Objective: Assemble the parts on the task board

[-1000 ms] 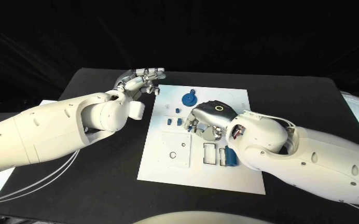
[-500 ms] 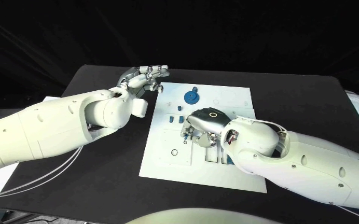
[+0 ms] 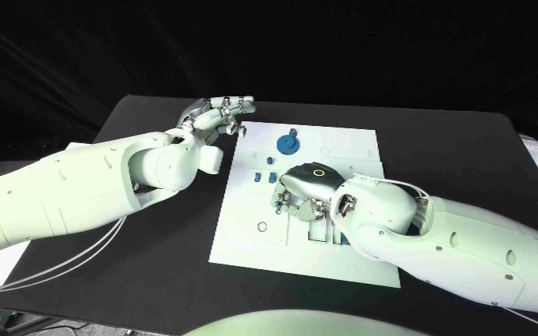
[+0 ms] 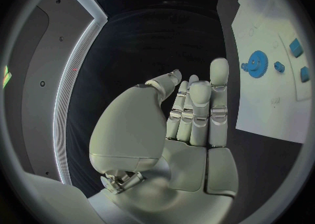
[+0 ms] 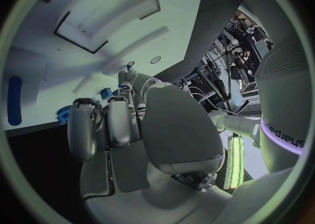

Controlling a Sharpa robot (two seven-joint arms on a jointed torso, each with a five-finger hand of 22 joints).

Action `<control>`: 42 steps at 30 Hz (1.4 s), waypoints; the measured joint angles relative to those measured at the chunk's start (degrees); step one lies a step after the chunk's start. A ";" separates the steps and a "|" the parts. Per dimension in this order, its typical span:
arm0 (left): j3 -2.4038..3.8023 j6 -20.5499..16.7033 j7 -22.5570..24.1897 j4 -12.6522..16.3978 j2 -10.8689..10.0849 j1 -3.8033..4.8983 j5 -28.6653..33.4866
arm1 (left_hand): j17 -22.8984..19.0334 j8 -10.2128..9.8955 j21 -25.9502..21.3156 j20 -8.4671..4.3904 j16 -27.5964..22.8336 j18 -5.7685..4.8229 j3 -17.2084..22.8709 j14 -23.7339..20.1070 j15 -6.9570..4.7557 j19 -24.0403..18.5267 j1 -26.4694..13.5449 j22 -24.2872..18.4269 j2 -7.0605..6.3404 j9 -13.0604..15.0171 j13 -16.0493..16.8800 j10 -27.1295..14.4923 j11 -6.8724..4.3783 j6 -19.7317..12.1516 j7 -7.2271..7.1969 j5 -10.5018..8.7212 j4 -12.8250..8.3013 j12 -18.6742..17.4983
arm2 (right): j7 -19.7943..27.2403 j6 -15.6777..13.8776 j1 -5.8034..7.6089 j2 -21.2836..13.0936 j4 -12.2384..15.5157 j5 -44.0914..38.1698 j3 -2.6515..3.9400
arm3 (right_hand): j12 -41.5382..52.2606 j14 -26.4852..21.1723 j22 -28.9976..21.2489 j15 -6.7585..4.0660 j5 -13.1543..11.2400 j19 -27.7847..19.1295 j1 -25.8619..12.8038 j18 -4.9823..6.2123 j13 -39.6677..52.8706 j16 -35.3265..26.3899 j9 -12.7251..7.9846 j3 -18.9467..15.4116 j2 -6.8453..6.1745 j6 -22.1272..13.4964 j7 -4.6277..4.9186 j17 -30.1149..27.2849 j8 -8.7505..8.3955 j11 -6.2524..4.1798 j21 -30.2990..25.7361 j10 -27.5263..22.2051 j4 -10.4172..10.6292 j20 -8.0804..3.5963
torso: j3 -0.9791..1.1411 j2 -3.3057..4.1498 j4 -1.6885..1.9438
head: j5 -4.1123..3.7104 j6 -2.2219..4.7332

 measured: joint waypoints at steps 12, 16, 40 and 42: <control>0.00 0.04 -0.09 -0.08 -0.01 0.00 0.00 | 0.00 0.00 0.00 0.00 0.00 0.00 0.00 0.00 0.00 0.00 0.00 0.01 0.00 0.00 0.00 0.00 0.00 0.00 0.00 0.00 0.00 0.00 | 0.11 0.57 0.04 0.07 0.00 0.05 0.02 | -0.12 0.00 -0.01 0.00 -0.03 0.00 0.01 0.00 0.05 0.00 -0.03 -0.01 -0.01 -0.20 0.20 0.00 -0.17 -0.03 0.00 0.16 0.00 0.00 | -0.02 -0.03 0.05 | -0.01 -0.10; 0.00 0.06 -0.12 -0.11 -0.01 0.00 0.00 | 0.00 0.00 0.00 0.00 0.00 0.00 0.00 0.01 0.00 0.00 0.00 0.01 0.00 0.00 0.01 0.00 0.00 0.00 0.00 0.00 0.00 0.00 | 0.12 0.68 0.04 0.07 0.04 0.06 0.02 | -0.12 0.00 -0.01 0.00 -0.05 0.00 -0.07 0.00 0.04 0.14 -0.01 0.07 -0.08 -0.20 0.20 0.00 -0.27 -0.02 0.00 0.17 -0.08 0.00 | -0.02 -0.04 0.04 | 0.08 -0.19; 0.00 0.21 -0.23 -0.30 0.01 -0.01 0.00 | 0.01 0.00 0.00 0.00 0.00 0.00 0.00 0.01 -0.01 0.00 0.00 0.02 0.00 0.00 0.01 0.00 0.00 0.00 -0.01 0.00 0.00 0.00 | -0.09 1.51 -0.17 -0.03 0.26 -0.07 -0.15 | -0.22 -0.02 -0.03 0.02 0.13 0.00 -0.49 0.00 0.00 0.22 0.00 0.14 0.05 -0.20 0.20 0.01 0.07 0.06 0.00 0.26 -0.16 0.00 | 0.01 -0.02 0.03 | 0.16 -0.34; 0.00 0.22 -0.24 -0.30 0.01 -0.02 0.00 | 0.01 0.00 0.00 0.00 0.00 0.00 0.01 0.01 -0.01 0.00 0.00 0.01 0.00 0.00 0.01 0.00 0.00 0.01 -0.01 0.00 0.00 0.00 | -0.14 1.66 -0.16 0.05 0.19 -0.08 -0.13 | -0.23 -0.22 -0.03 0.22 0.13 0.00 -0.49 0.00 0.01 0.22 0.02 0.14 0.05 -0.20 0.20 0.01 0.06 0.06 0.00 0.27 -0.16 0.00 | 0.01 -0.02 0.03 | 0.15 -0.35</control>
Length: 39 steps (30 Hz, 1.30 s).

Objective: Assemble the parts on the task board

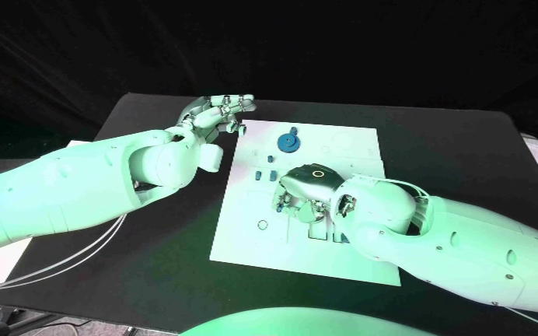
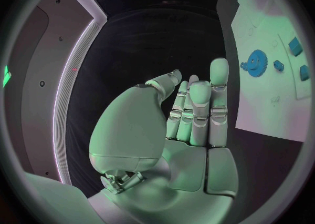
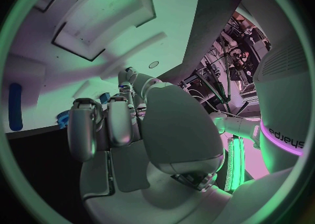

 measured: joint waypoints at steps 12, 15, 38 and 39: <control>0.00 0.08 -0.08 0.03 0.00 -0.01 0.00 | -0.17 0.25 -0.29 0.00 0.00 0.00 -0.32 0.00 0.00 0.00 0.00 -0.14 0.00 0.00 0.00 -0.41 0.00 -0.24 0.23 0.00 0.00 0.40 | -1.03 0.79 0.13 1.18 -0.98 -0.45 -0.33 | 0.27 0.21 0.00 0.62 0.46 -0.21 -3.14 0.00 -0.41 0.00 -0.29 -0.11 -1.27 -2.53 0.96 -0.42 0.01 0.01 0.00 -2.79 0.11 0.22 | -0.03 0.01 0.04 | -0.02 -0.15; 0.00 0.11 -0.11 0.03 -0.01 -0.01 0.00 | -0.17 0.29 -0.29 0.00 0.00 0.00 -0.32 0.00 0.00 0.00 0.00 -0.14 0.00 0.00 0.00 -0.41 0.00 -0.24 0.23 0.00 0.00 0.40 | -1.24 0.68 0.18 1.20 -1.16 -0.59 -0.36 | 0.04 0.28 -0.01 1.32 0.79 -0.73 -4.51 0.00 -0.39 0.00 -1.09 -0.43 -1.70 -5.14 1.24 -0.73 -0.07 0.23 -0.51 -6.11 0.40 0.73 | -0.03 0.00 0.04 | -0.07 -0.13; -0.02 0.42 -0.40 0.03 -0.25 -0.02 0.00 | -0.16 0.29 -0.29 0.00 0.00 0.00 -0.32 0.00 0.00 0.00 0.00 -0.13 0.00 0.00 0.00 -0.41 0.00 -0.32 0.30 0.00 0.00 0.40 | -2.08 -2.85 0.25 -5.82 3.13 -0.96 0.56 | 1.60 0.11 -0.69 3.17 0.89 -1.53 -5.23 0.01 -0.35 0.33 -2.06 -2.06 -2.43 -7.62 0.47 -1.90 -0.06 2.86 -1.60 -13.32 -0.93 2.58 | -0.03 -0.03 0.00 | -0.39 0.20; -0.02 0.43 -0.41 0.03 -0.29 -0.02 0.00 | -0.16 0.29 -0.29 0.00 0.00 -0.01 -0.32 0.01 0.00 0.00 0.00 -0.13 0.00 0.00 0.00 -0.41 0.00 -0.32 0.30 0.00 0.00 0.40 | -2.24 -3.00 0.51 -6.64 3.47 -0.98 0.74 | 1.77 0.11 -0.67 3.17 0.89 -1.53 -5.23 0.00 -0.35 0.33 -2.06 -2.06 -2.43 -7.44 0.65 -1.94 -0.06 2.65 -1.60 -13.12 -0.93 2.58 | -0.03 -0.03 -0.01 | -0.47 0.24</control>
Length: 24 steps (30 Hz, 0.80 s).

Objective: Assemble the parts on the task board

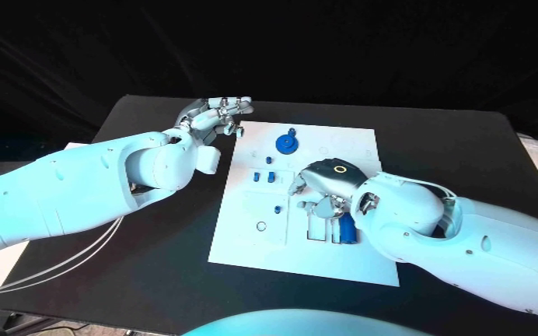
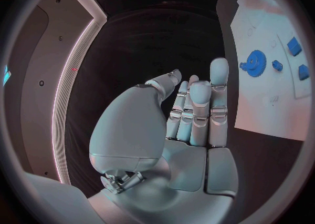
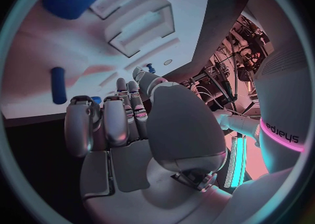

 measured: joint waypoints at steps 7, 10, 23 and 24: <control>-0.02 0.09 -0.05 0.04 -0.16 -0.02 0.00 | 0.00 0.00 0.00 0.00 0.00 0.00 0.00 0.00 0.00 0.00 0.00 0.00 0.00 0.00 0.00 0.00 0.00 0.00 0.00 0.00 0.00 0.00 | -1.70 -0.51 2.32 -6.31 2.33 -0.30 0.72 | -0.46 0.13 0.03 -0.78 -0.31 0.32 -1.05 0.00 -0.15 0.00 -0.47 -2.03 -1.05 -1.19 -0.07 -0.47 0.00 -1.34 0.00 -2.25 0.37 -0.32 | -0.03 -0.01 -0.20 | -0.64 0.42; -0.03 0.12 -0.07 0.03 -0.15 -0.02 0.00 | 0.00 0.00 0.00 0.00 0.00 0.00 0.00 0.00 0.00 0.00 0.00 0.00 0.00 0.00 0.00 0.00 0.00 0.00 0.00 0.00 0.00 0.00 | -2.65 -0.51 2.72 -8.39 2.55 -0.70 0.76 | -0.77 0.20 -0.20 -0.85 -0.52 0.10 -1.34 0.00 -0.15 -0.24 -0.77 -3.28 -1.38 -2.43 -0.28 -0.64 0.00 -1.70 -0.24 -3.42 0.69 -0.54 | -0.04 -0.01 -0.30 | -0.87 0.64; -0.13 0.26 -0.13 0.07 -0.18 -0.09 0.00 | 0.01 0.00 0.00 0.00 0.00 0.00 0.00 0.00 0.00 0.00 0.00 0.01 0.00 0.00 0.00 0.00 0.00 0.00 0.00 0.00 0.00 0.00 | -4.71 0.17 2.93 -9.80 2.30 -2.09 0.78 | -0.96 0.01 -0.21 -1.05 -0.71 0.27 -0.95 0.00 -0.07 -0.24 -0.79 -4.85 -1.77 -3.24 -0.65 -0.73 0.00 -1.73 -0.27 -3.80 1.20 -0.72 | -0.01 -0.01 -0.31 | -1.31 1.04; -0.13 0.27 -0.13 0.07 -0.17 -0.10 0.00 | 0.01 0.00 0.00 0.00 0.00 0.00 0.00 0.00 0.00 0.00 0.00 0.01 0.00 0.00 0.00 0.00 0.00 0.00 0.00 0.00 0.00 0.00 | -4.77 0.27 2.93 -9.60 2.16 -2.16 0.78 | -0.65 0.01 -0.21 -1.05 -0.71 0.31 -0.94 0.00 -0.01 -0.24 -0.76 -4.91 -1.76 -3.10 -0.78 -0.73 0.00 -1.74 -0.27 -3.35 1.26 -0.75 | -0.01 -0.01 -0.30 | -1.32 1.04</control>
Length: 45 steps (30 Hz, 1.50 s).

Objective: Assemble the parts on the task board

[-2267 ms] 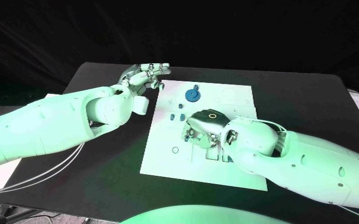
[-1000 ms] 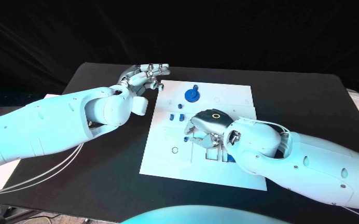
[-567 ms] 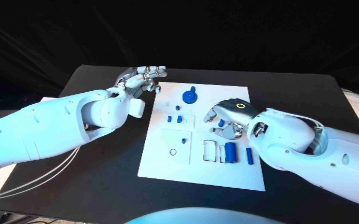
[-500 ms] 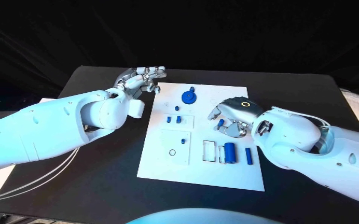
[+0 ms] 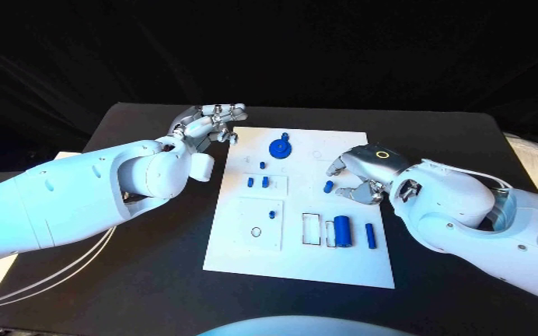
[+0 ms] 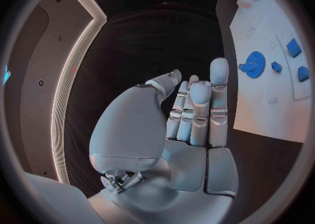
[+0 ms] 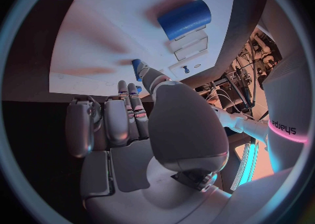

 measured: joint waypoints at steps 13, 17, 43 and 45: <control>-0.02 0.12 -0.06 0.00 -0.05 -0.05 0.00 | 0.00 0.00 0.00 0.00 0.00 0.00 0.00 0.00 0.00 0.00 0.00 0.00 0.00 0.00 0.00 0.00 0.00 0.00 0.00 0.00 0.00 0.00 | -0.09 1.46 -0.13 1.44 -1.07 -0.19 -0.03 | 2.71 0.21 0.32 -0.20 0.00 0.00 1.42 0.00 0.07 0.00 0.59 1.04 2.09 4.90 0.03 -0.23 1.18 0.13 0.00 7.68 1.04 0.00 | -0.06 0.04 0.03 | 0.09 -0.18; -0.02 0.16 -0.07 0.00 -0.03 -0.05 0.00 | 0.00 0.00 0.00 0.00 0.00 0.00 0.00 0.00 0.00 0.00 0.24 -0.14 0.24 0.00 0.00 0.00 0.00 -0.19 -0.20 0.00 0.00 0.00 | 0.07 1.67 -0.21 2.28 -1.23 -0.13 -0.06 | 2.71 0.21 0.35 -0.20 0.00 0.02 1.48 0.00 0.07 0.00 0.59 1.39 2.15 5.32 0.05 -0.33 1.18 0.00 0.00 8.34 1.01 -0.02 | -0.06 0.04 0.03 | 0.10 -0.22; -0.02 0.34 -0.19 0.01 -0.08 -0.06 0.00 | 0.01 0.00 0.00 0.00 0.00 0.00 0.00 0.00 0.00 0.00 0.24 -0.14 0.24 0.00 0.00 0.00 0.00 -0.19 -0.20 0.00 0.00 0.00 | 0.28 1.29 -0.46 3.56 -2.39 -0.11 -0.10 | 3.21 0.20 0.91 -1.45 -0.55 1.25 2.85 0.00 0.66 0.81 1.44 4.13 3.30 10.56 0.32 0.50 2.77 -0.61 1.43 14.11 -0.80 -1.24 | -0.06 -0.02 0.07 | 0.18 -0.40; -0.02 0.35 -0.19 0.00 -0.08 -0.06 0.00 | 0.01 0.00 0.00 0.00 0.00 0.00 0.00 0.00 0.00 0.00 0.24 -0.14 0.24 0.00 0.00 0.00 0.00 -0.19 -0.20 0.00 0.00 0.00 | 0.27 0.86 -0.49 3.44 -2.20 -0.13 -0.11 | 3.21 0.20 0.91 -1.45 -0.56 1.44 2.95 0.00 0.68 0.81 1.44 4.13 3.25 10.64 0.38 0.50 2.88 -0.66 1.66 14.16 -0.80 -1.43 | -0.06 -0.02 0.05 | 0.18 -0.36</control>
